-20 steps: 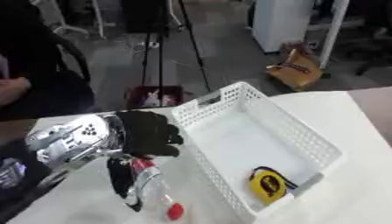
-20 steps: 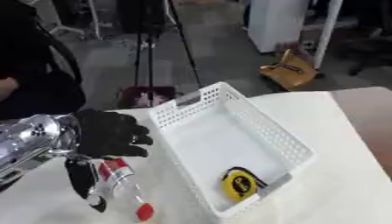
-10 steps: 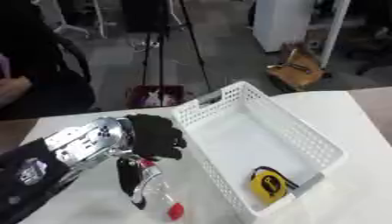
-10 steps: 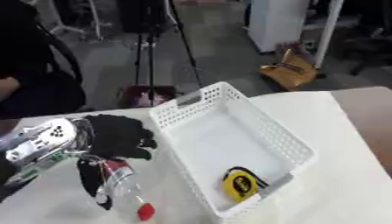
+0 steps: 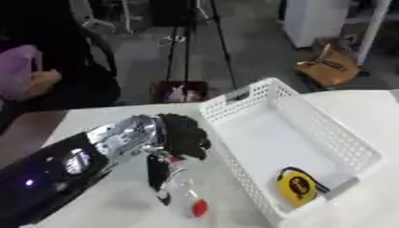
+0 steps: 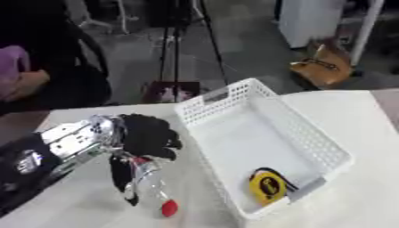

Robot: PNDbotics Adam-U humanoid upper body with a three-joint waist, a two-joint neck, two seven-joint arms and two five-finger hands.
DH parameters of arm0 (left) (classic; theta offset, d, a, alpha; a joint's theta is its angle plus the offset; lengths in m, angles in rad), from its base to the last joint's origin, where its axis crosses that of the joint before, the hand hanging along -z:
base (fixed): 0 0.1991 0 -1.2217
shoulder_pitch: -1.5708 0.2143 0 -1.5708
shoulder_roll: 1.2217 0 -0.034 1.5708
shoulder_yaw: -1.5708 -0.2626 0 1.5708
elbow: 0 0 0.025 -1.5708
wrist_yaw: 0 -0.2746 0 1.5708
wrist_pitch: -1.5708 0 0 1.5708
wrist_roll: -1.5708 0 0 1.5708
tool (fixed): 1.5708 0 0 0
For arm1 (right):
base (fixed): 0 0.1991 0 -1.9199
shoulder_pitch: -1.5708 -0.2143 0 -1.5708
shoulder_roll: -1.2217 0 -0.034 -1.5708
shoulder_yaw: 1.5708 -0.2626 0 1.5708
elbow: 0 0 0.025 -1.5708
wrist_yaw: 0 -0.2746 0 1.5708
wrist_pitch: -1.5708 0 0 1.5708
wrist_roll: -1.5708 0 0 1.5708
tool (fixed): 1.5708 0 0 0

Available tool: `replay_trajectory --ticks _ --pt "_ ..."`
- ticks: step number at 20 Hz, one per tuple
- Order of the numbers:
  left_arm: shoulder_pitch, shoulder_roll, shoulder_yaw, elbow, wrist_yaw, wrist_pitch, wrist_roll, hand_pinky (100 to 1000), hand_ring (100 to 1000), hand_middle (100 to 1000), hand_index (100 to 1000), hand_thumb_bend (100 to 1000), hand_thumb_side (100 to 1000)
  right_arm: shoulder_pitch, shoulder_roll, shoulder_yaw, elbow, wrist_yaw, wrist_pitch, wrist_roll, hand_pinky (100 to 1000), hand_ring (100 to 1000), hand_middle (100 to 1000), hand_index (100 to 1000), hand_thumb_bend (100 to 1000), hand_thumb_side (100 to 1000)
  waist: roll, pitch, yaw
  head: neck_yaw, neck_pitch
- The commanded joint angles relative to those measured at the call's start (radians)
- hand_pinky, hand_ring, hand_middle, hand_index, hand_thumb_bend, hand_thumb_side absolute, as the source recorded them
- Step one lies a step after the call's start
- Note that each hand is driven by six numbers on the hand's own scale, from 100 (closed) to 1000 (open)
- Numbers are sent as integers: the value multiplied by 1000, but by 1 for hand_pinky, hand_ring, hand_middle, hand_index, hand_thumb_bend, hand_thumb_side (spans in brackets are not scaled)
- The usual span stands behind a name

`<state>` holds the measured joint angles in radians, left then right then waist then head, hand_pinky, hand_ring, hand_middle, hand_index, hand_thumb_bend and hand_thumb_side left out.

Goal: Pick up objects on the table and place them in the box.

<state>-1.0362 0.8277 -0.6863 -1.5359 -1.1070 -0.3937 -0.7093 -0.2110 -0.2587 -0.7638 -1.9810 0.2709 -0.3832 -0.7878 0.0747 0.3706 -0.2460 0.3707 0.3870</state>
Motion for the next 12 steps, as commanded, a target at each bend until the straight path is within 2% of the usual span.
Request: replay_trajectory --ticks 1,12 --pt "-11 15 9 2 -8 -203 -198 907 971 909 886 745 654 -3 -27 -7 -19 4 -13 -19 723 528 536 651 100 580 -7 -16 -2 24 11" --pt "-23 -22 -5 58 -46 -253 -198 905 965 906 882 755 671 -1 -23 -8 -19 4 -18 -35 721 528 536 650 100 569 -10 -9 -8 -20 -21"
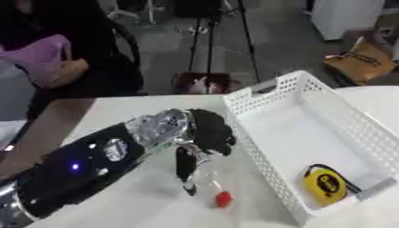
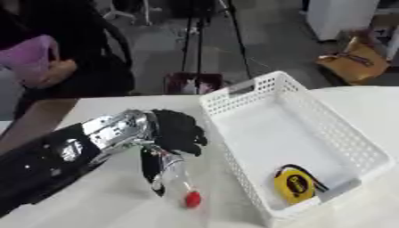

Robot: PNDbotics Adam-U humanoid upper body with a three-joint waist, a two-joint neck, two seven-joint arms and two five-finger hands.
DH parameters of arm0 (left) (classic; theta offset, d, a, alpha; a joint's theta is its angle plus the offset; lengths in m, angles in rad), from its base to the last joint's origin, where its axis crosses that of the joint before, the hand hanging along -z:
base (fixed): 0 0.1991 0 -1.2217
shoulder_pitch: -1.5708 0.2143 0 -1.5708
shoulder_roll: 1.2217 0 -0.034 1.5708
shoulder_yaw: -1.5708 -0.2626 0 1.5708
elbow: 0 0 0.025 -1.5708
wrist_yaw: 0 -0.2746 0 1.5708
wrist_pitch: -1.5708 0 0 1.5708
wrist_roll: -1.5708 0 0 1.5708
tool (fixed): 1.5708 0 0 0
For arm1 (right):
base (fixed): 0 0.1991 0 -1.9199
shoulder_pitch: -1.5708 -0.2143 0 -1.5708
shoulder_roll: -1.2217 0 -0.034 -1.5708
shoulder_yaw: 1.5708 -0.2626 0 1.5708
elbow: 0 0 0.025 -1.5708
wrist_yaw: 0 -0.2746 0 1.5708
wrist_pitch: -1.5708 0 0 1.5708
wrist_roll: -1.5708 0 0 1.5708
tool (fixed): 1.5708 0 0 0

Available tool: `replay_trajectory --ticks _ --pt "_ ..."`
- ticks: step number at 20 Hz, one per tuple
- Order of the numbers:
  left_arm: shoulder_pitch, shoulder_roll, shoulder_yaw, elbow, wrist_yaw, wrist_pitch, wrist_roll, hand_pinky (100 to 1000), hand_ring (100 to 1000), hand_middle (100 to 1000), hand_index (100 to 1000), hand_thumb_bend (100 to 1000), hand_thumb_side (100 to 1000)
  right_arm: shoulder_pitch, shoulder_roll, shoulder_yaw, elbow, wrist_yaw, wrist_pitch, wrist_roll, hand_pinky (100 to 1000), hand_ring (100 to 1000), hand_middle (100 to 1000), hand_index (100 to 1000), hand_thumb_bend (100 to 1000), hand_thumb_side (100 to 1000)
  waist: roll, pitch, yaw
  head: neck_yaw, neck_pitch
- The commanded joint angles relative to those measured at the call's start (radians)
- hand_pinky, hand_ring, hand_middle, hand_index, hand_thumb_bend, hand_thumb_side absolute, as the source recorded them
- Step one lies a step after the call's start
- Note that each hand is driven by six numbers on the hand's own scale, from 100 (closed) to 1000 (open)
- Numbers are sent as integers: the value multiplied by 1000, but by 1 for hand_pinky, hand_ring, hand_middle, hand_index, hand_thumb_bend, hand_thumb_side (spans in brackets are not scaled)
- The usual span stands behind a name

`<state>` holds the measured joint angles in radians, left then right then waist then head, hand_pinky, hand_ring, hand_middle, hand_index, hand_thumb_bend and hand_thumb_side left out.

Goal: Pick up objects on the table and place them in the box.

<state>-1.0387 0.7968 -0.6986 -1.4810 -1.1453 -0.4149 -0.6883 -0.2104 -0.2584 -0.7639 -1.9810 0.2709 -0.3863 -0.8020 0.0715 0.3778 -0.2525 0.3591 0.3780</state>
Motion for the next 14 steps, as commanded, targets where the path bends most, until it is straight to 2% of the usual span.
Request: replay_trajectory --ticks 1,12,14 --pt "-18 7 6 10 -10 -237 -219 905 964 905 882 755 673 -2 -23 -7 -19 3 -15 -23 721 528 536 650 100 566 -6 -15 -3 -17 -15" --pt "-13 -16 13 76 -30 -252 -207 899 955 891 869 740 680 -7 -26 -6 -19 5 -14 -39 721 527 536 649 100 556 -1 -15 -10 -42 -25" --pt "-9 -18 16 98 -47 -261 -204 898 953 887 867 762 692 -8 -27 -6 -19 5 -14 -44 721 527 536 648 100 551 1 -14 -13 -43 -29"
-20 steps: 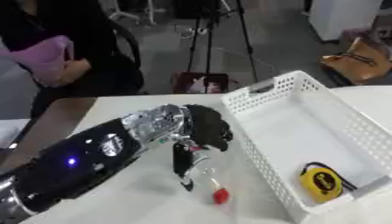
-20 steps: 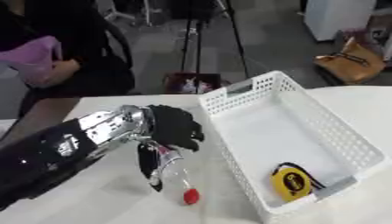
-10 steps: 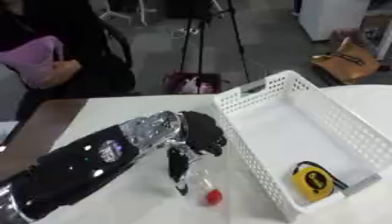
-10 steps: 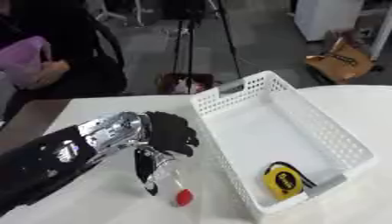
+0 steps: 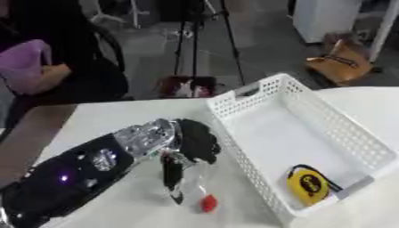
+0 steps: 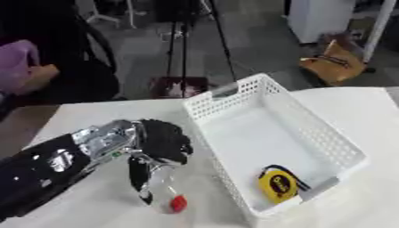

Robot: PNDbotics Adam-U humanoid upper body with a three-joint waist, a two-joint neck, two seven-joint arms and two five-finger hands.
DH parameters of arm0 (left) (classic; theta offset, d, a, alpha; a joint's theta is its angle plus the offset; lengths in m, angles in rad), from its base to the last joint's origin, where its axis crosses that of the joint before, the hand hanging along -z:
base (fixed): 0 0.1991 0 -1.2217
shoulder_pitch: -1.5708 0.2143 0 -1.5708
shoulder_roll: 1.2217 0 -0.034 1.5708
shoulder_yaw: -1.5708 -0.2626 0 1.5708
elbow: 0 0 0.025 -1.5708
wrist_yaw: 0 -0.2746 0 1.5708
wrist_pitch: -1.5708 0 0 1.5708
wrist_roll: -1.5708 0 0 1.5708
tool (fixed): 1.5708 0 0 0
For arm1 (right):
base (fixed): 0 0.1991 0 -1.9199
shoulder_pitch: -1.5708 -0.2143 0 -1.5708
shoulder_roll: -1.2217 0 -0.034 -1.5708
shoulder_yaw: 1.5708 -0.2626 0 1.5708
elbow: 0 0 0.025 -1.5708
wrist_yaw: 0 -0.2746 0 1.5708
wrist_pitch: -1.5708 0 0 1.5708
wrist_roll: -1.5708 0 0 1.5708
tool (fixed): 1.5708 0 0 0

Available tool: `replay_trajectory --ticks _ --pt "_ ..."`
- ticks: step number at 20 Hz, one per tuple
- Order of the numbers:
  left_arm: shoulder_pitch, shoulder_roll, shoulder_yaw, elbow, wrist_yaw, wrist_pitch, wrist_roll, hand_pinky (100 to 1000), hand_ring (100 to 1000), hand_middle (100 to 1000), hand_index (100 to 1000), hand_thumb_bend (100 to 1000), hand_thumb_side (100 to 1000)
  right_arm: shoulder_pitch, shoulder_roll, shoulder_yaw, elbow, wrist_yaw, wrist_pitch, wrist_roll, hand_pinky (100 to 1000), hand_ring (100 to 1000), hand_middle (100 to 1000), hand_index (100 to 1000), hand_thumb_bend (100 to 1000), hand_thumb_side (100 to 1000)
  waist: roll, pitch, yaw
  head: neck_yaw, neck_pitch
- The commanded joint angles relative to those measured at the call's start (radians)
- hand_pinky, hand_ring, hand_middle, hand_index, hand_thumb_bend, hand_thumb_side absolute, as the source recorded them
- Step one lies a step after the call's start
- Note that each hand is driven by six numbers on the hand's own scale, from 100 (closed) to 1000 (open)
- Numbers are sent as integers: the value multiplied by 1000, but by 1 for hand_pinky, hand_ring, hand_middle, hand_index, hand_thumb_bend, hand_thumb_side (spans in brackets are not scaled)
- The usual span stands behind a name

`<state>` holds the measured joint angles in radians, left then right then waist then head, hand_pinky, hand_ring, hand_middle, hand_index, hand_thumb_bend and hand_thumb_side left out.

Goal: Pick up objects on the table and place them in the box.

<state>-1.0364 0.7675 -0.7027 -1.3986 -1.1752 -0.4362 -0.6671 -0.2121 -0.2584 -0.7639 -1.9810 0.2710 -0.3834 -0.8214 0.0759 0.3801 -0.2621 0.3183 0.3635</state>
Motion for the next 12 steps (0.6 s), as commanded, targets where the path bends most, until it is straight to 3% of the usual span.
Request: replay_trajectory --ticks 1,12 --pt "-9 10 21 26 -26 -246 -222 898 950 888 868 769 699 -7 -27 -6 -19 6 -17 -27 721 527 536 648 100 547 -2 -16 -4 -3 -16" --pt "11 -5 38 113 -111 -295 -159 893 941 865 848 766 710 -12 -29 -5 -19 11 -18 -42 720 526 536 647 100 543 4 -12 -14 -3 -27"
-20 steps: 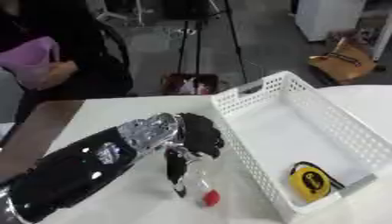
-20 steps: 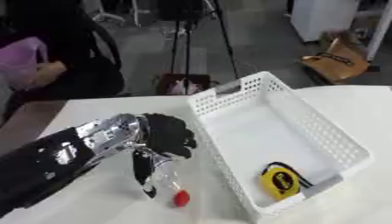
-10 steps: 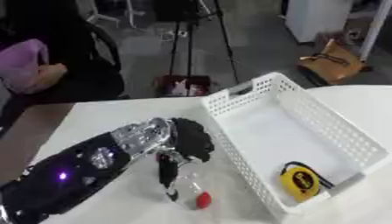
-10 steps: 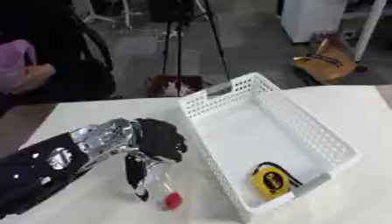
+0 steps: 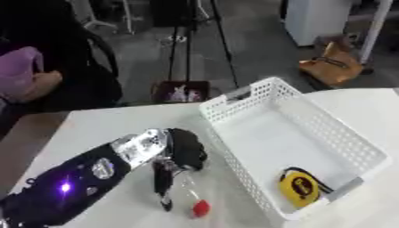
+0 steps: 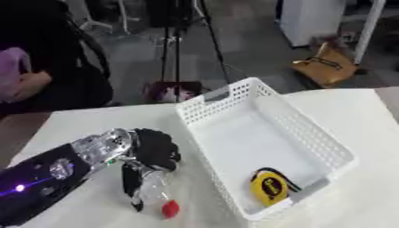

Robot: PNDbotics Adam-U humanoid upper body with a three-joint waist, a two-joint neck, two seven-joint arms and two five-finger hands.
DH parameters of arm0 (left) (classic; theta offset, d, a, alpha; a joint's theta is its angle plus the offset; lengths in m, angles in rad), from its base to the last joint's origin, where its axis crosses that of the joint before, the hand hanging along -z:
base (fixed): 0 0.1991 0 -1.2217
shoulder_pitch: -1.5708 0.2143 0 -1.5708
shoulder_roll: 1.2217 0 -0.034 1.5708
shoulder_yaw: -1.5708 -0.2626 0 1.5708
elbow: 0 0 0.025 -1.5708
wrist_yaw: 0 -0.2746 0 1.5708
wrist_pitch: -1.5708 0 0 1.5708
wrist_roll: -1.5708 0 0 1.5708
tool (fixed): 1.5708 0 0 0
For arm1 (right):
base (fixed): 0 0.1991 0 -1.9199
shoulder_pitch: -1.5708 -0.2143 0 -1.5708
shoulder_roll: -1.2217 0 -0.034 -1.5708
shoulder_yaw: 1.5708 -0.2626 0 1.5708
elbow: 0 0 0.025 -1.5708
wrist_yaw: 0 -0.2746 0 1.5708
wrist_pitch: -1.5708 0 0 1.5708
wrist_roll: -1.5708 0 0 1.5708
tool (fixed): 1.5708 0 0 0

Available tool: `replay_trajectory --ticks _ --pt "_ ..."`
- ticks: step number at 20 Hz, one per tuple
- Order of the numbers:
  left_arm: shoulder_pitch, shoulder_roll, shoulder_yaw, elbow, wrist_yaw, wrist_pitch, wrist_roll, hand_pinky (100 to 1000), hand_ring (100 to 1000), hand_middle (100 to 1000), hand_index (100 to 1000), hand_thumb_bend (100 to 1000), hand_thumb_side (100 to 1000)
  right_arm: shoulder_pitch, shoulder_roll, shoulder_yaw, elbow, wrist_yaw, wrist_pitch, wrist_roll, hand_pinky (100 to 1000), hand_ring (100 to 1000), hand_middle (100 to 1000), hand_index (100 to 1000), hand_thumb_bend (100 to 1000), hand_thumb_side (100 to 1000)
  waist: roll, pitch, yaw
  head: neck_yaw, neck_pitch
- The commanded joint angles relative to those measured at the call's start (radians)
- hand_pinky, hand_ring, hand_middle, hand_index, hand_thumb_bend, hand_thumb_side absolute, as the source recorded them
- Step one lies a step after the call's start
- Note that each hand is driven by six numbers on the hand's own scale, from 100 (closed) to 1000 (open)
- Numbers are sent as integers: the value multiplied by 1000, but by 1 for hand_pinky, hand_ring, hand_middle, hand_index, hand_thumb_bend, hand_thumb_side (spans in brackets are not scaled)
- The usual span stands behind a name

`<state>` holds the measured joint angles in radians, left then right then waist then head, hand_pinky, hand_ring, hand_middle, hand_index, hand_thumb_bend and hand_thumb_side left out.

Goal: Pick up objects on the table and place them in the box.

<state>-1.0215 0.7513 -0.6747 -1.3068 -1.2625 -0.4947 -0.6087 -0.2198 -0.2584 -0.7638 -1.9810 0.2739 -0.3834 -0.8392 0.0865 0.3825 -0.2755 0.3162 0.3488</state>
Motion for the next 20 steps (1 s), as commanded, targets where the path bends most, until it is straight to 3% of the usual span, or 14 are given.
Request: replay_trajectory --ticks 1,2,3,14,20 --pt "-4 10 11 24 -26 -238 -208 886 930 836 819 756 706 -4 -29 -6 -19 9 -18 -25 720 526 536 647 100 542 -7 -15 -1 0 -13" --pt "-5 9 11 26 -27 -239 -199 886 930 836 819 756 706 -3 -29 -6 -19 10 -18 -26 720 526 536 647 100 542 -7 -15 0 0 -13" --pt "-6 6 11 26 -25 -241 -188 855 882 735 719 737 693 -3 -29 -6 -19 11 -17 -26 720 525 535 647 100 540 -7 -15 0 0 -12" --pt "-9 -7 9 46 -4 -247 -83 796 828 666 653 688 664 -2 -30 -8 -19 18 -17 -40 719 524 534 645 100 535 -7 -13 -1 0 -13" --pt "-8 -11 9 54 3 -247 -36 756 799 618 614 608 630 -2 -30 -8 -19 21 -16 -45 718 523 533 644 100 533 -8 -12 -1 -2 -14"
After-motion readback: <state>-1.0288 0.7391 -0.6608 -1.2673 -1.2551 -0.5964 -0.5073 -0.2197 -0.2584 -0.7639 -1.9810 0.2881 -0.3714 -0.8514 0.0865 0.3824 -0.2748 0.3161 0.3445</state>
